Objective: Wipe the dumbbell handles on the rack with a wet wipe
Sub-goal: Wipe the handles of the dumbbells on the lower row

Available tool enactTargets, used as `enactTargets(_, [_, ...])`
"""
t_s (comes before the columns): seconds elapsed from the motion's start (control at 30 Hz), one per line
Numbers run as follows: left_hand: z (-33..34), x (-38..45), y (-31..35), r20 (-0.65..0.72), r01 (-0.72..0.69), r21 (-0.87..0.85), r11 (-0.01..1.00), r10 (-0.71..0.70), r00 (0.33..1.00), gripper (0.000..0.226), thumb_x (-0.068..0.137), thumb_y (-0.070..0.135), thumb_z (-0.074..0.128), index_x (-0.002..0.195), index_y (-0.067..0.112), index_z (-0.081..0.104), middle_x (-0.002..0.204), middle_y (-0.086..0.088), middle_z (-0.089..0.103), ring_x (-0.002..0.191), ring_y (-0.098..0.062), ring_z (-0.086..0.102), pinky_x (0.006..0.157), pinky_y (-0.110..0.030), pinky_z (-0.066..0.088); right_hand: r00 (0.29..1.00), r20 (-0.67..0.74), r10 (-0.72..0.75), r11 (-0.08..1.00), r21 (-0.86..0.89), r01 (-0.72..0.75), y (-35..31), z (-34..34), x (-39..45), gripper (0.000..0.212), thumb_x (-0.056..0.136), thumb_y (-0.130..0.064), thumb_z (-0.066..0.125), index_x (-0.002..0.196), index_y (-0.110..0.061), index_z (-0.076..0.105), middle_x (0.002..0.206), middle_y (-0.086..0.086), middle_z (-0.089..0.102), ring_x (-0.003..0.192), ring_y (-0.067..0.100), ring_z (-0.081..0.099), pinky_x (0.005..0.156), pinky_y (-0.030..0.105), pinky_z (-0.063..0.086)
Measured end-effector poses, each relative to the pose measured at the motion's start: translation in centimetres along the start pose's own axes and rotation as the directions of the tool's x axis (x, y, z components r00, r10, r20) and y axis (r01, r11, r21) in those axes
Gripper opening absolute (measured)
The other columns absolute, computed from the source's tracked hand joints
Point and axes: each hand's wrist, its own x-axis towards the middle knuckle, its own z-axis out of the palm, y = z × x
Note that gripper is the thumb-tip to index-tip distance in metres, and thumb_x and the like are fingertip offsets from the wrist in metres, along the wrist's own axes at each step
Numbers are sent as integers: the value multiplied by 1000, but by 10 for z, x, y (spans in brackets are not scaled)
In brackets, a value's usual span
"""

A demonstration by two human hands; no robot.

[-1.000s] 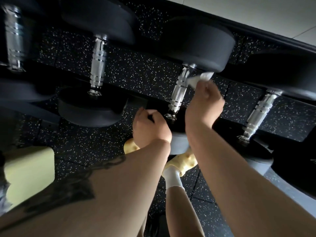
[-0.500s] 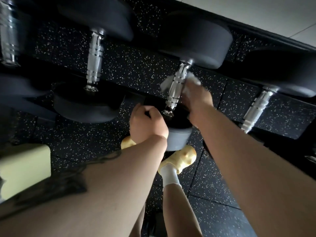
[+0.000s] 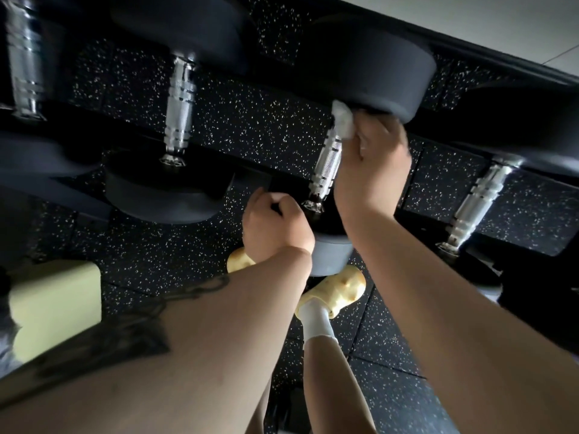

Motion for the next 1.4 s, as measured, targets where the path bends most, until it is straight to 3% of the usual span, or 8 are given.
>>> enactTargets(0.3, [-1, -1, 2, -25, -24, -8, 1000, 24, 999, 43, 68, 40, 33, 85, 23, 69, 113, 4, 67, 106, -25, 59, 86, -41, 48, 632, 685, -362, 832, -69, 551, 26, -10, -8, 24, 83, -18, 67, 98, -35, 73, 115, -22, 63, 110, 19, 46, 91, 34, 30])
enactTargets(0.6, [-1, -1, 2, -12, -14, -27, 1000, 13, 1000, 42, 70, 37, 35, 86, 25, 71, 120, 12, 64, 109, -19, 58, 85, -37, 49, 866, 314, -389, 884, -138, 446, 33, -1, 2, 44, 85, -7, 55, 120, -32, 63, 136, -24, 48, 94, 14, 58, 71, 26, 48])
enactTargets(0.73, [-3, -3, 2, 13, -12, -33, 999, 12, 1000, 21, 82, 28, 47, 80, 26, 67, 129, 15, 58, 114, -16, 55, 87, -34, 45, 980, 199, 16, 1000, 22, -21, 36, -9, -23, 27, 90, -9, 55, 111, -21, 68, 106, -14, 66, 87, 9, 61, 67, 14, 46])
enactTargets(0.87, [-2, -2, 2, 18, -8, -13, 1000, 8, 1000, 25, 76, 34, 41, 77, 30, 65, 126, 13, 60, 113, -17, 56, 90, -38, 47, 534, 617, 579, 634, 72, -770, 28, 6, -8, 28, 95, -18, 44, 113, -18, 66, 66, -7, 57, 60, 13, 52, 53, 25, 38])
enactTargets(0.97, [-2, -1, 0, 2, -16, -15, 1000, 16, 1000, 21, 79, 32, 44, 78, 28, 65, 121, 10, 63, 109, -21, 58, 86, -39, 49, 532, 681, 504, 821, -186, -539, 25, -1, -11, 30, 99, -17, 36, 99, -16, 67, 76, -1, 61, 84, 20, 62, 44, 33, 36])
enactTargets(1.03, [-2, -1, 1, 11, -22, -15, 1000, 23, 1000, 15, 81, 29, 49, 72, 33, 59, 121, 9, 63, 108, -22, 58, 86, -40, 49, 562, 716, 414, 908, -286, -306, 21, -26, -26, 30, 99, -21, 36, 95, -16, 65, 73, 3, 61, 54, 14, 52, 44, 29, 35])
enactTargets(1.2, [-7, -1, 7, 11, -27, 28, 999, 27, 1000, 18, 84, 28, 48, 80, 28, 65, 116, -1, 66, 107, -27, 58, 82, -37, 48, 604, 790, 108, 888, -350, 299, -12, -41, -42, 25, 94, -21, 40, 99, -23, 64, 81, 4, 57, 86, 27, 60, 61, 29, 39])
enactTargets(1.4, [-8, -1, 8, 8, -4, -15, 1000, 4, 1000, 42, 80, 38, 32, 106, 28, 63, 105, 0, 66, 95, -26, 59, 80, -37, 47, 590, 802, 90, 957, -234, 172, 0, -40, -45, 35, 96, -20, 39, 116, -36, 63, 110, 1, 59, 96, 22, 56, 77, 35, 51])
